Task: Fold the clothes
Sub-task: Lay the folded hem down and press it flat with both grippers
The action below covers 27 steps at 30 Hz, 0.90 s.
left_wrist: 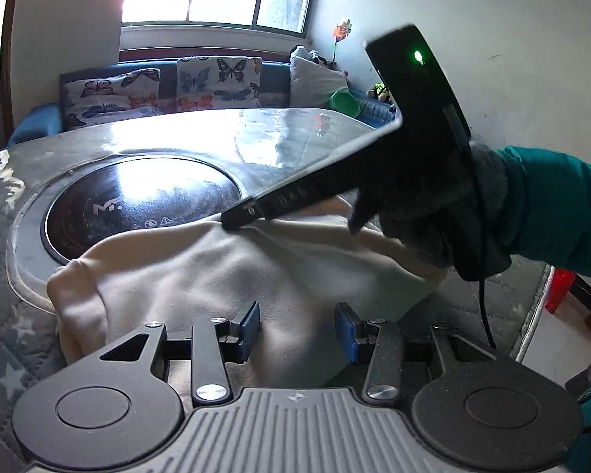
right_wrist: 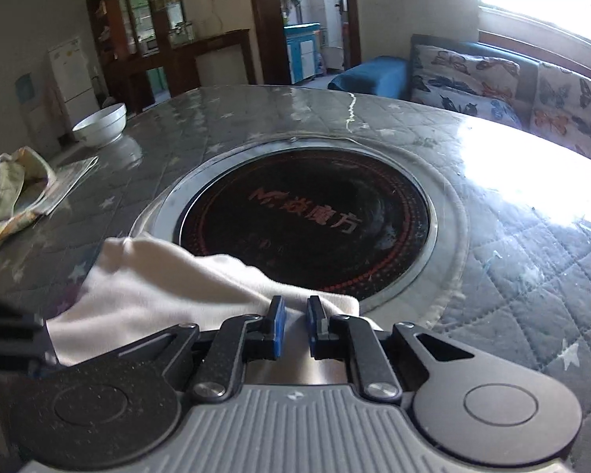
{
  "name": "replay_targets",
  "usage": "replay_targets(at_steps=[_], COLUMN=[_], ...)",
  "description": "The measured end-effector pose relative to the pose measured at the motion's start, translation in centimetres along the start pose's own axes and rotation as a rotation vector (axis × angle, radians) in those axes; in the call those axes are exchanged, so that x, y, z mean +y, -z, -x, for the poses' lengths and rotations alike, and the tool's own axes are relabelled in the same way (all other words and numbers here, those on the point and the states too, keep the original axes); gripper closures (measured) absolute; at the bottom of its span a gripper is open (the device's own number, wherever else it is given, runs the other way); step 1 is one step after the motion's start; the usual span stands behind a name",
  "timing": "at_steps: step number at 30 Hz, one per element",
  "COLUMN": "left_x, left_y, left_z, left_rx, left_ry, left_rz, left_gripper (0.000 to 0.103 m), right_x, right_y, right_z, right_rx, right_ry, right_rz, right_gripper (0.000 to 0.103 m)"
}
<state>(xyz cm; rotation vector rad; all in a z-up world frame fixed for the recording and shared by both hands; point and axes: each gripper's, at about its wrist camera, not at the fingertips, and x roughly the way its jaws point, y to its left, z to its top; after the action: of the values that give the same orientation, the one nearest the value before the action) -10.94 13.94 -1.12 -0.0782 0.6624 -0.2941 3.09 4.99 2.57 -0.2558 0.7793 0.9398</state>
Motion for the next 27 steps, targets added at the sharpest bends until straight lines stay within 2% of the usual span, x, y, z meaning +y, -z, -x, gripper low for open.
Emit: replay_targets(at_steps=[6,15,22,27], left_x=[-0.6,-1.3,-0.7,0.0], left_y=[0.6,1.0,1.3,2.1], left_z=[-0.1,0.6,3.6,4.3], left_rx=[-0.012,-0.025,-0.085,-0.06], left_ry=[0.008,0.001,-0.076,-0.103], left_rz=[0.015,0.028,0.084,0.13], left_gripper=[0.056,0.054,0.052,0.05], right_x=[1.9,2.7,5.0,6.4], right_y=[-1.2,-2.2,-2.9,-2.9], right_z=[0.4,-2.8,-1.9,-4.1], right_rx=[0.002,0.034,0.012,0.037], right_ry=[-0.065,-0.046,-0.12,-0.123], right_rz=[0.045,0.048,0.107,0.119], right_gripper=[0.092,0.091,0.087,0.084])
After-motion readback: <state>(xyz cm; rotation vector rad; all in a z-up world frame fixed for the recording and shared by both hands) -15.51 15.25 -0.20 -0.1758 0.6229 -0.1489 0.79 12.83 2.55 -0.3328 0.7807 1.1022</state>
